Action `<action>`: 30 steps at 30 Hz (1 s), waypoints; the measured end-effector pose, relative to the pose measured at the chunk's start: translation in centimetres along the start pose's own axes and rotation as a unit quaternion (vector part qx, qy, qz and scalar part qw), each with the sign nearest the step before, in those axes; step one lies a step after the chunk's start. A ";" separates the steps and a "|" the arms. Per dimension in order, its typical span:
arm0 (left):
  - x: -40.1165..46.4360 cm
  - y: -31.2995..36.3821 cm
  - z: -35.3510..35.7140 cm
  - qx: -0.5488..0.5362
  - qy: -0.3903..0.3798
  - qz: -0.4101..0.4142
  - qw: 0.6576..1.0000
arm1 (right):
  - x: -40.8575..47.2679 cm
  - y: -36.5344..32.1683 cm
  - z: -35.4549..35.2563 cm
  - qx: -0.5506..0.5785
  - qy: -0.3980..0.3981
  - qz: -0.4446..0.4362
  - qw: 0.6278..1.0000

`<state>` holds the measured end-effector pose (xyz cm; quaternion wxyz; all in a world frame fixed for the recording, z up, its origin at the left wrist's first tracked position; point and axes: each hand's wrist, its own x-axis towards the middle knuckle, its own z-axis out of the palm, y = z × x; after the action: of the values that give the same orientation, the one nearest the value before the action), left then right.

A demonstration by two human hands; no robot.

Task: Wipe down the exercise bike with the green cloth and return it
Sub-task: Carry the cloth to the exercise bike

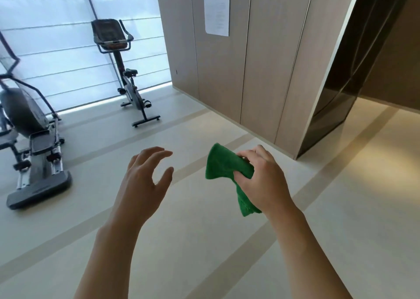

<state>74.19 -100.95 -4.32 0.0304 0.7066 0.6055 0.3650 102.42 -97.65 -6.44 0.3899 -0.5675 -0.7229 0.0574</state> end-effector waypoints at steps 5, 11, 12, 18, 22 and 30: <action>4.5 -3.5 0.4 0.005 0.011 -0.001 1.000 | 4.3 -0.2 3.5 0.002 -0.004 -0.005 1.000; 11.0 -9.6 1.1 -0.024 0.011 0.026 0.999 | 9.7 -1.9 8.5 -0.018 0.002 0.007 1.000; 12.3 -10.9 1.1 -0.030 0.010 0.026 0.999 | 10.7 -2.4 9.4 -0.023 0.000 0.008 1.000; 18.9 -18.7 -0.7 -0.056 0.014 0.031 0.998 | 17.9 -6.6 15.2 -0.026 0.007 0.013 1.000; 21.4 -25.0 -2.7 -0.058 0.020 0.011 0.998 | 21.5 -10.4 20.6 -0.026 0.000 0.006 1.000; 22.8 -35.6 -6.5 -0.054 0.044 -0.053 0.996 | 27.2 -17.6 29.9 -0.031 -0.056 -0.049 0.997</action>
<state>40.99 -74.13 -5.92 0.0610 0.6541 0.6222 0.4259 68.54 -69.54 -4.24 0.3335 -0.5389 -0.7721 0.0474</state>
